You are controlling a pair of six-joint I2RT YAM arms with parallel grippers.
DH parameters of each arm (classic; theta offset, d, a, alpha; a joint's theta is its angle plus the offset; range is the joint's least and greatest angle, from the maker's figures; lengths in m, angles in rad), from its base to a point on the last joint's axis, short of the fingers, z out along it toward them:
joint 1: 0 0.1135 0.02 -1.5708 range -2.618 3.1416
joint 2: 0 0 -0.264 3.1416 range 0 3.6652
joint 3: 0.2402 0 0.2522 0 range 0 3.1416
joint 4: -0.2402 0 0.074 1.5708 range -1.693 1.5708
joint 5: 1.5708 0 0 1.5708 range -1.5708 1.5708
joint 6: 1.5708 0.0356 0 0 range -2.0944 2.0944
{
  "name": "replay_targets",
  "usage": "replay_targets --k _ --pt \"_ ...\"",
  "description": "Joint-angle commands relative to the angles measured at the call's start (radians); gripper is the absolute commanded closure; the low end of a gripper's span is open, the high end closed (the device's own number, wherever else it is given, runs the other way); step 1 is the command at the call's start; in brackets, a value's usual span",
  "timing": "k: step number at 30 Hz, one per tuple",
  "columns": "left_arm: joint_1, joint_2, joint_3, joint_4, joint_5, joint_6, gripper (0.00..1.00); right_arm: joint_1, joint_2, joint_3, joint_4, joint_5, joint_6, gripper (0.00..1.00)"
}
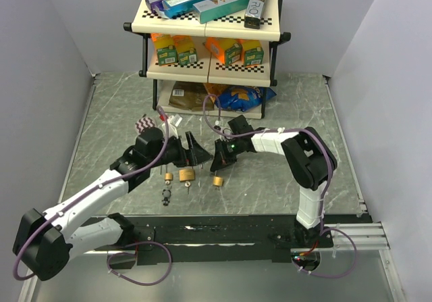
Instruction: Unlock with the key
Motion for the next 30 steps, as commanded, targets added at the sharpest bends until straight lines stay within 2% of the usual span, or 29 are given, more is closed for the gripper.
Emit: replay_targets --k 1,15,21,22,24,25,27,30 --pt "0.013 -0.058 -0.018 0.021 -0.048 0.037 0.01 0.015 0.019 -0.020 0.141 -0.033 -0.021 1.00" --pt "0.064 -0.122 -0.059 0.021 -0.049 0.043 0.01 0.014 0.080 0.047 0.086 0.027 -0.170 1.00" --pt "0.072 -0.132 -0.056 -0.031 -0.108 0.040 0.00 0.017 0.087 0.092 0.062 0.055 -0.181 0.87" --pt "0.072 -0.133 -0.056 -0.029 -0.115 0.037 0.03 0.015 0.085 0.095 0.060 0.055 -0.184 0.82" --pt "0.073 -0.133 -0.056 -0.025 -0.132 0.027 0.04 0.015 0.082 0.101 0.054 0.050 -0.189 0.76" --pt "0.073 -0.132 -0.056 -0.023 -0.138 0.023 0.04 0.017 0.076 0.099 0.055 0.049 -0.189 0.67" --pt "0.073 -0.135 -0.054 -0.026 -0.163 0.019 0.04 0.015 0.062 0.092 0.057 0.050 -0.189 0.57" --pt "0.075 -0.133 -0.044 -0.042 -0.197 0.017 0.04 0.012 0.044 0.087 0.060 0.061 -0.189 0.50"
